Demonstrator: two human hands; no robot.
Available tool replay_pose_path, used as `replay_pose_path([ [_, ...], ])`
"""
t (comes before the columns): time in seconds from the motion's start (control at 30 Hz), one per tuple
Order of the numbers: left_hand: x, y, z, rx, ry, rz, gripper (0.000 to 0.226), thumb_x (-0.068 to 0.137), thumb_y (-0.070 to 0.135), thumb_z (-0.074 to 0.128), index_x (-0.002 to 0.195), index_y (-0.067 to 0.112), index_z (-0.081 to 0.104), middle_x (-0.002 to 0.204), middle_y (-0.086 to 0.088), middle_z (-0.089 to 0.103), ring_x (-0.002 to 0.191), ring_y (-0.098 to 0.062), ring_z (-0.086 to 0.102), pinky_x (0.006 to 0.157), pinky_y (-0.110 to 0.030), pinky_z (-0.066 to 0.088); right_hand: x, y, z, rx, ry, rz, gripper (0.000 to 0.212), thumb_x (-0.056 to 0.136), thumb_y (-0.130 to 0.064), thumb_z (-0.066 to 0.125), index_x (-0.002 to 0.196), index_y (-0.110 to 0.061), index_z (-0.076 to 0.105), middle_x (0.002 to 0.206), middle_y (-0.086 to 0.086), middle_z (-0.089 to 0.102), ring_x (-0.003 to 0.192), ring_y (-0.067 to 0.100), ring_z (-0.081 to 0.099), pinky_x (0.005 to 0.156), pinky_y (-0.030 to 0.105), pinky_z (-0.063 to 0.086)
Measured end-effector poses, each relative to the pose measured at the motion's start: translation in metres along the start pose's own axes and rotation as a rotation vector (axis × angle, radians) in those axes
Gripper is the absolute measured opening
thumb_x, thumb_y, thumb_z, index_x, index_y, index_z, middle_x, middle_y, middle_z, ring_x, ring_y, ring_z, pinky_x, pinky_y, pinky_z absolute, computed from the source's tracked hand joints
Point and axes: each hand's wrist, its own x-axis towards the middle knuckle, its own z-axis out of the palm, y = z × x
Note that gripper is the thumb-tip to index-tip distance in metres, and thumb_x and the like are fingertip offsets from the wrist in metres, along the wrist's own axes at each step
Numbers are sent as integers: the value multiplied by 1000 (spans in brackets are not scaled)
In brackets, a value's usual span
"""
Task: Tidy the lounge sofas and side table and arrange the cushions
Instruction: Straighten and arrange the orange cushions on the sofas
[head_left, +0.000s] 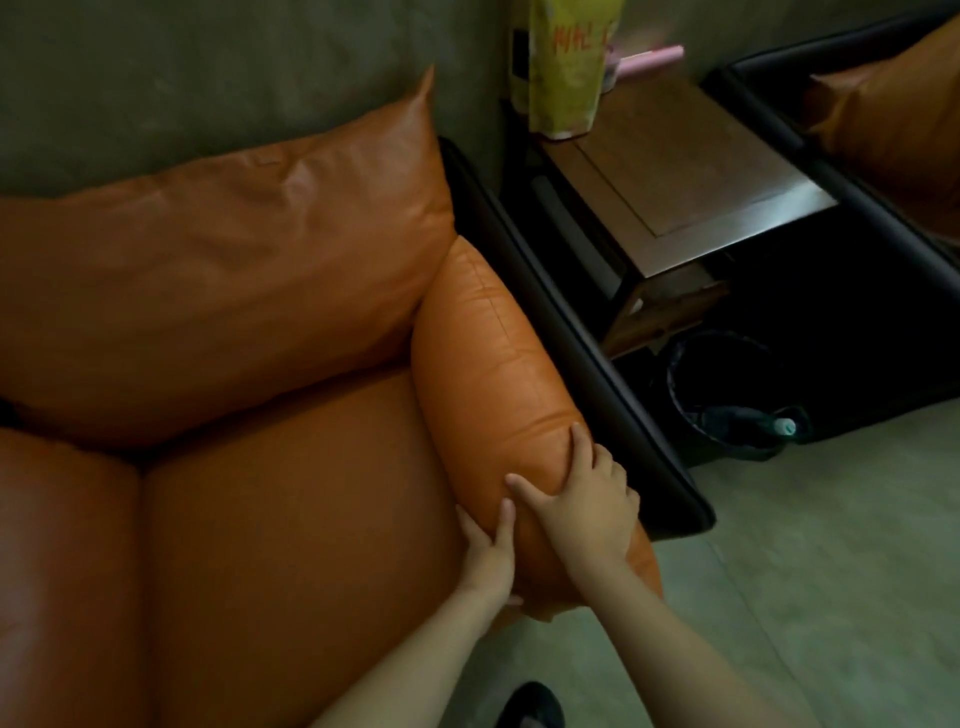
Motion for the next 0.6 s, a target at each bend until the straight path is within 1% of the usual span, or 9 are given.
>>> replay_pose_path([
  [0.13,6,11,3,27,55,13,82,92,61,41,151,40,-11,162,6,1,141,-39,26,81,-59,54,10,-3,1,6,3,-22,101,70,-86,46,149,-29,18,148,8,38,132,30,38,102,47,35],
  [0.23,6,8,1,88,61,42,83,91,63,40,152,37,-10,162,4,4,141,-37,28,85,-53,55,9,-2,-2,8,-16,-31,103,70,-86,44,150,-29,15,150,9,36,133,31,36,104,48,34],
  [0.27,6,8,0,138,80,63,83,91,63,38,153,35,-10,162,3,5,142,-36,27,91,-51,52,8,-1,-4,9,-33,-29,103,70,-86,44,150,-28,14,150,10,34,134,32,35,105,48,33],
  [0.3,6,9,0,210,117,100,85,91,64,36,154,30,-9,162,0,5,144,-34,25,101,-50,45,7,-1,-5,11,-52,-27,103,71,-86,44,151,-28,13,151,11,32,135,33,34,106,48,32],
  [0.33,5,11,0,291,164,144,85,91,64,35,154,25,-8,162,-4,6,145,-32,21,111,-47,33,6,-1,-7,21,-65,-27,103,72,-84,45,151,-27,13,152,12,31,136,33,32,108,48,31],
  [0.37,4,14,0,363,205,180,85,93,63,34,155,21,-7,162,-7,7,147,-31,18,116,-43,23,4,-1,-10,44,-68,-30,101,75,-82,45,151,-26,13,153,12,29,138,33,31,110,47,29],
  [0.4,2,18,-1,417,227,201,84,94,61,34,155,19,-6,162,-9,9,147,-31,17,117,-41,18,1,1,-14,70,-65,-40,98,77,-80,46,152,-25,14,154,12,28,140,32,28,113,45,26],
  [0.5,-11,29,-6,508,203,267,81,96,57,36,155,20,-5,162,-9,9,147,-31,17,116,-39,19,-12,9,-28,86,-35,-105,91,83,-74,46,152,-23,17,158,6,23,147,23,16,118,41,17],
  [0.6,-32,39,-13,584,137,376,80,96,56,38,155,23,-6,163,-4,3,147,-29,15,116,-41,21,-27,13,-48,83,-14,-135,88,86,-70,46,154,-23,15,161,-1,17,149,17,9,121,39,12],
])
